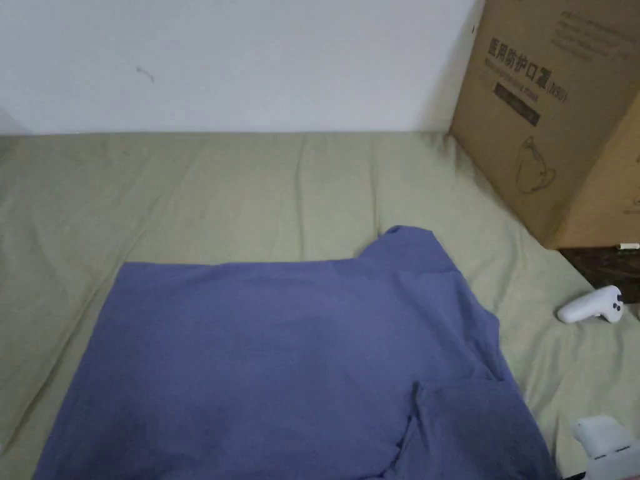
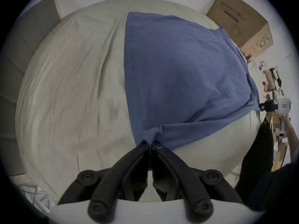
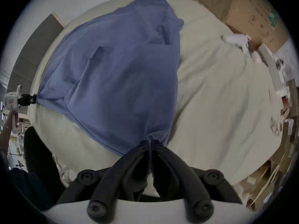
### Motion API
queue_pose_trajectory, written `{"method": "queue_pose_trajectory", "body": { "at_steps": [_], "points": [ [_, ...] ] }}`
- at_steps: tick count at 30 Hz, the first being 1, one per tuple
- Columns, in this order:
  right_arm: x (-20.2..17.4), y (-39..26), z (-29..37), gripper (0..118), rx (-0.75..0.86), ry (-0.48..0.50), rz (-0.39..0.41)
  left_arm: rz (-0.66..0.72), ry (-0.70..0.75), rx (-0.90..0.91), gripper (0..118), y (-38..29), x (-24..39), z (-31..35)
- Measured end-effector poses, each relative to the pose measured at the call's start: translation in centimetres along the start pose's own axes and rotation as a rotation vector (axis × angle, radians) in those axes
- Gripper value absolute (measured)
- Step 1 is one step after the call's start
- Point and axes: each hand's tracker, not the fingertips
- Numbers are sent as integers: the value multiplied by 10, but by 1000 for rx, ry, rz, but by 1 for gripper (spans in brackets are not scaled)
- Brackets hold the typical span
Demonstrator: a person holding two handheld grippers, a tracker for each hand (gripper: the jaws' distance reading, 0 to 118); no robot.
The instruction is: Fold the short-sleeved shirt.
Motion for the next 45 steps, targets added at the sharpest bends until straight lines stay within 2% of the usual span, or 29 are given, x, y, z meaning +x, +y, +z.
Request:
{"method": "queue_pose_trajectory", "body": {
  "at_steps": [4, 8, 9, 10, 11, 12, 13, 14, 15, 18, 23, 25, 26, 27, 28, 29, 30, 31, 33, 34, 36, 38, 41, 42, 43, 45],
  "points": [
    [-7, -23, 5, 3, -32, -23, 58, -1, 4, -28, 3, -19, 1, 5],
    [-1, -30, 0, 3, -31, -36, 62, 7, -5, -53, 3, -27, -2, 4],
    [-10, -30, 2, 4, -21, -43, 61, -4, -1, -40, 3, -28, -1, 5],
    [-11, -30, 2, 9, -18, -53, 62, -11, 5, -23, 6, -28, 0, 7],
    [-14, -29, 3, 23, -18, -76, 61, -11, 4, -2, 15, -28, 1, 11],
    [-19, -30, 7, 52, -13, -121, 66, -1, 2, 20, 45, -32, 5, 13],
    [-27, -31, 10, 79, 2, -158, 83, 7, 3, 36, 80, -32, 7, 16],
    [-32, -32, 15, 99, 40, -187, 104, 31, -19, 58, 105, -32, 9, 20],
    [-37, -33, 21, 112, 89, -192, 111, 47, -45, 75, 118, -34, 11, 23],
    [-49, -33, 41, 114, 239, -174, 83, 54, -79, 164, 116, -37, 27, 36],
    [-68, -28, 74, 114, 447, -111, -19, -14, -7, 367, 115, -31, 64, 63],
    [-74, -25, 84, 112, 516, -68, -51, 18, -3, 450, 113, -30, 75, 75],
    [-78, -26, 89, 110, 593, -50, -87, 35, -1, 502, 108, -30, 79, 82],
    [-79, -27, 93, 98, 658, 1, -109, 44, -7, 549, 86, -30, 83, 88],
    [-80, -27, 97, 71, 694, 44, -134, 51, -4, 575, 54, -30, 87, 93],
    [-88, -27, 103, 28, 720, 66, -164, 43, -5, 564, 17, -28, 90, 97],
    [-91, -24, 103, 0, 707, 55, -181, 28, 7, 560, 0, -25, 93, 99],
    [-90, -21, 107, 0, 708, 40, -175, 7, 37, 570, 0, -23, 94, 102],
    [-89, -13, 110, 0, 680, 71, -136, -14, 101, 466, 0, -17, 89, 105],
    [-90, -12, 111, 0, 680, 54, -124, 2, 139, 408, 0, -15, 83, 102],
    [-90, -12, 112, 0, 678, 39, -106, 31, 121, 210, 0, -12, 61, 87],
    [-89, -10, 105, 0, 639, 54, -106, 64, 82, 119, 4, -17, 36, 63],
    [-89, -12, 93, 0, 588, 73, -116, 143, 56, 124, 89, -29, 7, 32],
    [-89, -12, 91, 0, 574, 75, -114, 137, 58, 96, 108, -33, 2, 20],
    [-90, -13, 89, 0, 566, 71, -110, 121, 62, 72, 114, -36, -2, 12],
    [-93, -15, 82, 0, 549, 64, -101, 96, 76, 48, 114, -40, -4, -8]
  ]
}}
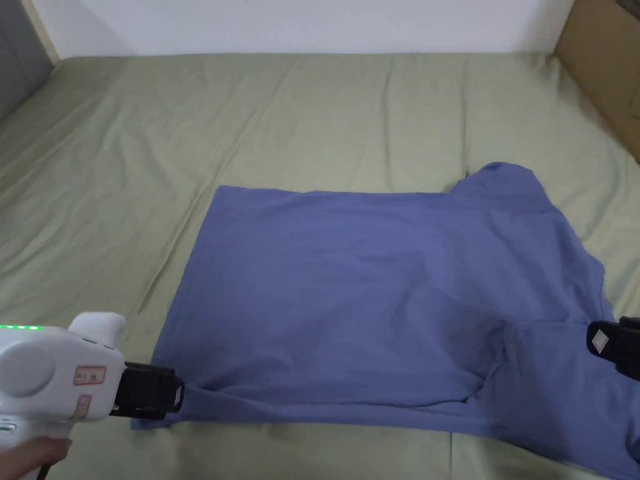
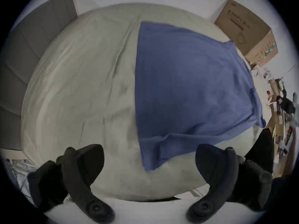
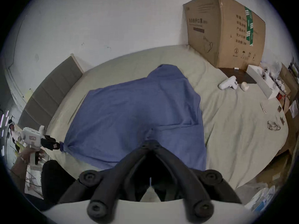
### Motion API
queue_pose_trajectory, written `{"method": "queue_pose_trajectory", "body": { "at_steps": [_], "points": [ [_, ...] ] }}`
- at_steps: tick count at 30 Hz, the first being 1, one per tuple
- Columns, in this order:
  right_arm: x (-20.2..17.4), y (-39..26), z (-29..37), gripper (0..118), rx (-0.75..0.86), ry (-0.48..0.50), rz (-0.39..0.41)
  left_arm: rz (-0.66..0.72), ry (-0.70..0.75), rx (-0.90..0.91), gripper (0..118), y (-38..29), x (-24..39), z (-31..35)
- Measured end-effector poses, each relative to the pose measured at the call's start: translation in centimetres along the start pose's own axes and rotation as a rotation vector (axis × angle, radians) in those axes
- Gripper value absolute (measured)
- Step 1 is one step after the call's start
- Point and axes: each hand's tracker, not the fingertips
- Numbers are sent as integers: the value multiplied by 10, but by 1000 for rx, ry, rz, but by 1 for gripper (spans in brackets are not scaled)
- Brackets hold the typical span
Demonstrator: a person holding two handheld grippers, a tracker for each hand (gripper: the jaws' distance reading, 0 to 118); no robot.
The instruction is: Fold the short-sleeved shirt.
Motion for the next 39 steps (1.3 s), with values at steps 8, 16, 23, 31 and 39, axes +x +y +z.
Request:
{"method": "queue_pose_trajectory", "body": {
  "at_steps": [8, 16, 23, 31, 39],
  "points": [
    [3, -8, -10, 0, -36, -22, 9, -79, -56, 35, 5, -3, 15, 0],
    [43, -11, -5, 69, -202, -100, 26, 16, -59, 182, 5, -9, 16, 44],
    [92, -72, -74, 113, -567, -209, 62, 106, -80, 163, 5, -5, 4, 40],
    [80, -48, -76, 5, -609, -111, 134, 217, -113, 126, 5, -8, 2, 41],
    [80, -23, -29, 5, -450, -51, 48, 269, -144, 129, 5, -6, 7, 49]
  ]
}}
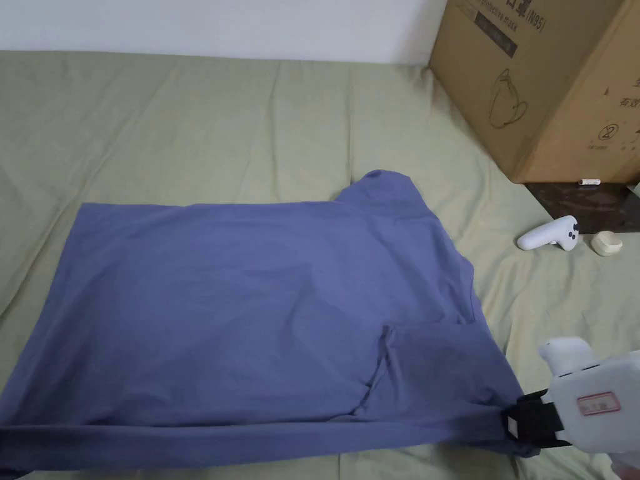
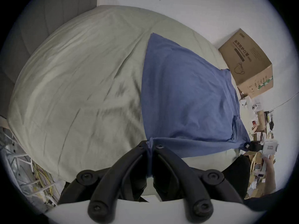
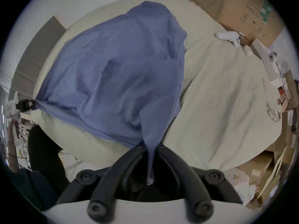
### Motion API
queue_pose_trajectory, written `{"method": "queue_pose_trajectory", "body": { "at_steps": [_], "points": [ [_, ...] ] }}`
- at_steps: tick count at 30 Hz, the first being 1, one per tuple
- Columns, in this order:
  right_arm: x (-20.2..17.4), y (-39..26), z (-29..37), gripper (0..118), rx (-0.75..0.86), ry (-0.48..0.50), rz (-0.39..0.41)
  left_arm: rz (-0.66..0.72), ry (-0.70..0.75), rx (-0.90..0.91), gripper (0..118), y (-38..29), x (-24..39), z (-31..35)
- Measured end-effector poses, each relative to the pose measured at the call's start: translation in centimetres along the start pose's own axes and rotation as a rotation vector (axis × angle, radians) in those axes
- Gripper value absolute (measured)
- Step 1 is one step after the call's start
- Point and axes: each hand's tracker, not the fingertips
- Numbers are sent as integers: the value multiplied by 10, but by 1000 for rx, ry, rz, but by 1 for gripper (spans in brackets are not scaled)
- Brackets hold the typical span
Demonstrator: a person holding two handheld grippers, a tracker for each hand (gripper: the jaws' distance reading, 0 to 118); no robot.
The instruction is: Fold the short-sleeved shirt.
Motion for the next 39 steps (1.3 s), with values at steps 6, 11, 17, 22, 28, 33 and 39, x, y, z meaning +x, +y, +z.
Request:
{"method": "queue_pose_trajectory", "body": {
  "at_steps": [6, 11, 17, 22, 28, 33, 39],
  "points": [
    [6, 34, 33, 5, 111, 140, -194, 40, -64, 133, 5, 34, 8, 14],
    [43, 100, 9, 5, 106, 253, -366, 18, -57, 167, 5, 90, 21, -8],
    [43, 157, -46, 6, 87, 212, -413, 96, -85, 63, 7, 142, 14, -73],
    [33, 155, -56, 109, 163, 102, -456, 84, -78, 83, 99, 141, 16, -82],
    [16, 120, -22, 115, 320, 96, -449, -4, -104, 191, 118, 112, 19, -51],
    [-10, 86, 16, 105, 438, 108, -346, -133, -9, 290, 104, 72, 33, -11],
    [-29, 67, 41, 0, 541, 146, -295, -107, 47, 239, 0, 53, 29, 8]
  ]
}}
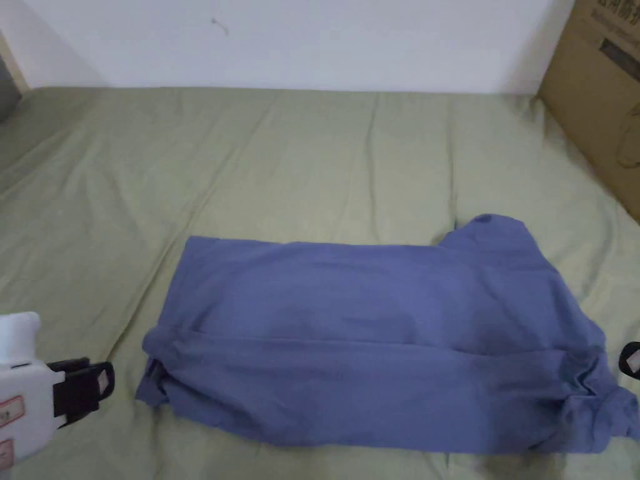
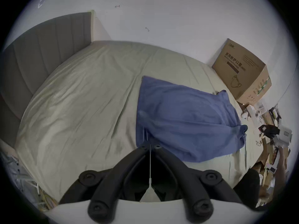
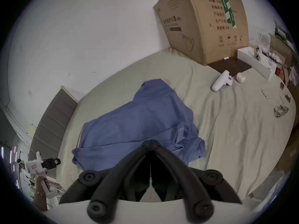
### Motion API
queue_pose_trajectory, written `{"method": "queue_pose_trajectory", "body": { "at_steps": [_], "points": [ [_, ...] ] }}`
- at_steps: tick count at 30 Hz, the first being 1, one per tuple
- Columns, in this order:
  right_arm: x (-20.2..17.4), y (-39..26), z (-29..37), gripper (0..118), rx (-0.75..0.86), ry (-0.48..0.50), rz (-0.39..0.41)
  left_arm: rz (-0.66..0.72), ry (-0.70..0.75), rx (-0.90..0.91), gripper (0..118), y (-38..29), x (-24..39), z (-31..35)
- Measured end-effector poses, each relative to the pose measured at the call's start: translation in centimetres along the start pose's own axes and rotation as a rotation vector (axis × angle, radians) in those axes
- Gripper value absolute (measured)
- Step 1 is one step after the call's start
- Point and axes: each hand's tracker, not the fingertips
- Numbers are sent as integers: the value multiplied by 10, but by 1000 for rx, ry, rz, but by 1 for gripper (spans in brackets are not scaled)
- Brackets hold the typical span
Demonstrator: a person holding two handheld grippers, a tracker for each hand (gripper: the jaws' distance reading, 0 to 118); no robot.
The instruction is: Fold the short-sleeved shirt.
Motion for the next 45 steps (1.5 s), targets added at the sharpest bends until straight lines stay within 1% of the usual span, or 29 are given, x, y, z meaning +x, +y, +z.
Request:
{"method": "queue_pose_trajectory", "body": {
  "at_steps": [5, 6, 8, 9, 11, 12, 14, 15, 16, 17, 18, 20, 21, 24, 25, 26, 27, 28, 30, 32, 33, 34, 36, 37, 38, 39, 40, 41, 45],
  "points": [
    [2, 1, -11, 0, -41, 16, 20, 75, -10, -138, 3, 6, -24, -49],
    [1, -2, -14, 0, -53, 18, 12, 92, 0, -146, 26, 6, -27, -61],
    [3, -5, -17, 0, -73, 29, -9, 113, 5, -159, 98, 9, -32, -86],
    [4, -6, -19, 0, -83, 33, -14, 120, 11, -177, 118, 7, -28, -97],
    [3, -10, -21, 0, -102, 29, -9, 72, 32, -226, 112, 4, -23, -116],
    [3, -11, -22, 0, -110, 18, 0, 42, 62, -204, 112, 6, -18, -129],
    [3, -13, -24, 0, -125, 1, 15, -28, 91, -262, 111, 2, -11, -147],
    [4, -13, -26, 0, -132, -5, 19, -53, 56, -273, 111, 2, -4, -150],
    [6, -13, -28, 0, -136, -10, 21, -81, 46, -280, 105, 1, 3, -150],
    [7, -13, -30, 0, -137, -16, 20, -140, 79, -269, 98, 1, 13, -145],
    [7, -14, -30, 0, -136, -20, 20, -185, 85, -246, 80, 1, 18, -139],
    [12, -13, -32, 0, -130, -27, 20, -176, 64, -209, 31, 0, 19, -128],
    [16, -12, -35, 0, -128, -37, 24, -148, 47, -188, 11, 7, 9, -122],
    [31, -8, -44, 3, -141, -90, 44, -66, 1, -138, 10, 10, 0, -106],
    [37, -6, -48, 23, -143, -105, 52, -73, 4, -137, 9, 11, 2, -96],
    [44, -4, -54, 60, -140, -134, 67, -69, 0, -129, 9, 12, 1, -93],
    [50, -2, -63, 103, -153, -191, 72, -63, -8, -126, 9, 14, 0, -91],
    [56, 1, -72, 113, -181, -227, 71, -59, -15, -127, 9, 15, 1, -90],
    [63, 5, -86, 112, -202, -240, 30, -55, -21, -125, 9, 18, 1, -86],
    [76, 4, -106, 111, -293, -298, -35, -53, -23, -118, 9, 18, 2, -84],
    [81, 2, -116, 105, -356, -306, -57, -52, -25, -119, 9, 17, 14, -76],
    [90, 1, -123, 92, -394, -287, -42, -49, -27, -117, 9, 17, 14, -75],
    [80, -8, -126, 52, -425, -266, 49, -47, -30, -123, 9, 16, 15, -75],
    [73, -10, -125, 45, -439, -265, 105, -49, -31, -128, 9, 19, 5, -81],
    [59, -11, -115, 30, -429, -267, 167, -50, -31, -131, 9, 19, 4, -81],
    [52, -10, -109, 4, -412, -274, 209, -50, -32, -129, 9, 19, 4, -80],
    [49, -9, -106, 4, -404, -250, 212, -49, -35, -128, 9, 20, 3, -79],
    [46, -6, -100, 4, -395, -224, 184, -43, -40, -125, 9, 21, 1, -79],
    [38, 13, -63, 4, -311, -190, 156, 21, -106, -84, 9, 33, 6, -54]
  ]
}}
